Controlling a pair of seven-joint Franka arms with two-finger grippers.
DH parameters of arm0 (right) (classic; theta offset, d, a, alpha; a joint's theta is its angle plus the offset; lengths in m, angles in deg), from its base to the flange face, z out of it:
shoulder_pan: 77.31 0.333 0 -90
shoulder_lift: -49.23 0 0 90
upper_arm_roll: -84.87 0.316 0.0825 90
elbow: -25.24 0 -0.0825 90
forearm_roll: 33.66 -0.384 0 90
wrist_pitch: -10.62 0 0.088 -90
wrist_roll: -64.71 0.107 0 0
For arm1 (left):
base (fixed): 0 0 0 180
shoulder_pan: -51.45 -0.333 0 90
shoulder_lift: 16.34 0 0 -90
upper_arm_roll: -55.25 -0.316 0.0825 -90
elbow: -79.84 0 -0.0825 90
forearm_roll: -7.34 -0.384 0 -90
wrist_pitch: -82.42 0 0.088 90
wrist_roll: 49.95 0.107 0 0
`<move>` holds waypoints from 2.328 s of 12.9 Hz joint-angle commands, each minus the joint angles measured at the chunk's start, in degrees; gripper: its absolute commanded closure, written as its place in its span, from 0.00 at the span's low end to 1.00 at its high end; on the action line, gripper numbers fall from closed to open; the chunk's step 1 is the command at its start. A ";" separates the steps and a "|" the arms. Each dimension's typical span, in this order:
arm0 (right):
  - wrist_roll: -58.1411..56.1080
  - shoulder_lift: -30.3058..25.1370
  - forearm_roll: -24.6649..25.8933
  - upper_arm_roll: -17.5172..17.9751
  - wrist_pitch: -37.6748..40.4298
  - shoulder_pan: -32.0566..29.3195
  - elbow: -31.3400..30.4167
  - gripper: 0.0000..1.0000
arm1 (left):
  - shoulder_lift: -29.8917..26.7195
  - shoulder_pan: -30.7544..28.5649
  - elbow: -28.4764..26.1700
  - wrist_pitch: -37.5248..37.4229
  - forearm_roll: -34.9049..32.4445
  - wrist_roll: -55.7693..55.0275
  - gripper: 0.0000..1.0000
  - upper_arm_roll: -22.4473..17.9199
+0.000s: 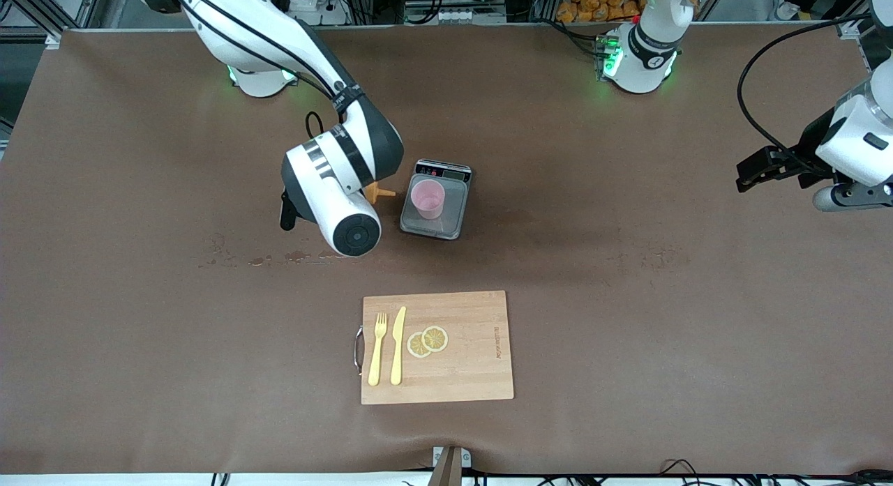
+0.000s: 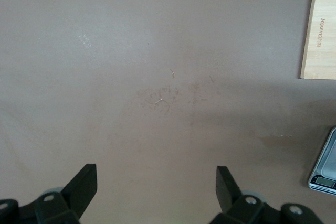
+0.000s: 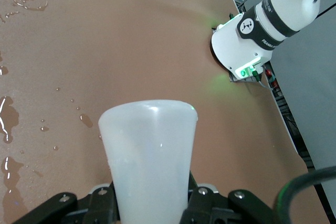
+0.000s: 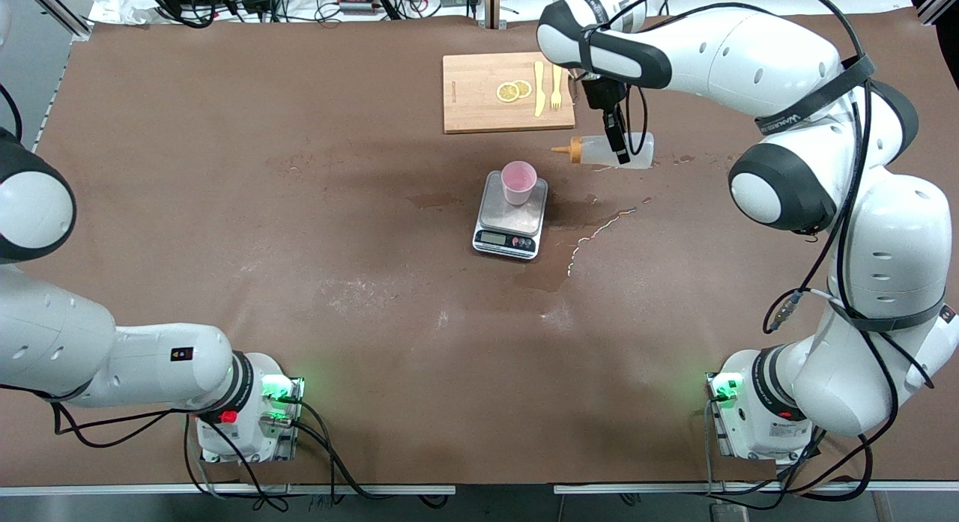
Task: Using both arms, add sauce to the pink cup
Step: 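Tilt the sauce bottle over the pink cup and squeeze with the right gripper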
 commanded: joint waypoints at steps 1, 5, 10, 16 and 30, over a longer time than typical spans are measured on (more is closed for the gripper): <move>1.74 0.61 -1.21 0.26 0.73 -0.19 1.46 0.82 | -1.00 0.03 -0.62 -0.50 1.12 0.39 0.00 -0.25; 2.88 1.67 -0.94 0.26 0.73 0.43 1.37 0.84 | -0.91 0.12 -0.62 -0.50 1.12 0.38 0.00 -0.25; 3.49 1.93 -0.77 0.34 0.82 0.87 1.37 0.88 | -0.82 0.12 -0.62 -0.41 1.12 0.30 0.00 -0.25; 3.59 2.37 0.28 0.34 1.26 1.48 1.02 0.94 | -0.82 0.12 -0.71 -0.41 1.12 0.30 0.00 -0.25; 3.50 2.37 1.16 0.34 1.88 1.93 1.46 1.00 | -0.73 0.12 -0.53 -0.41 1.12 0.30 0.00 -0.25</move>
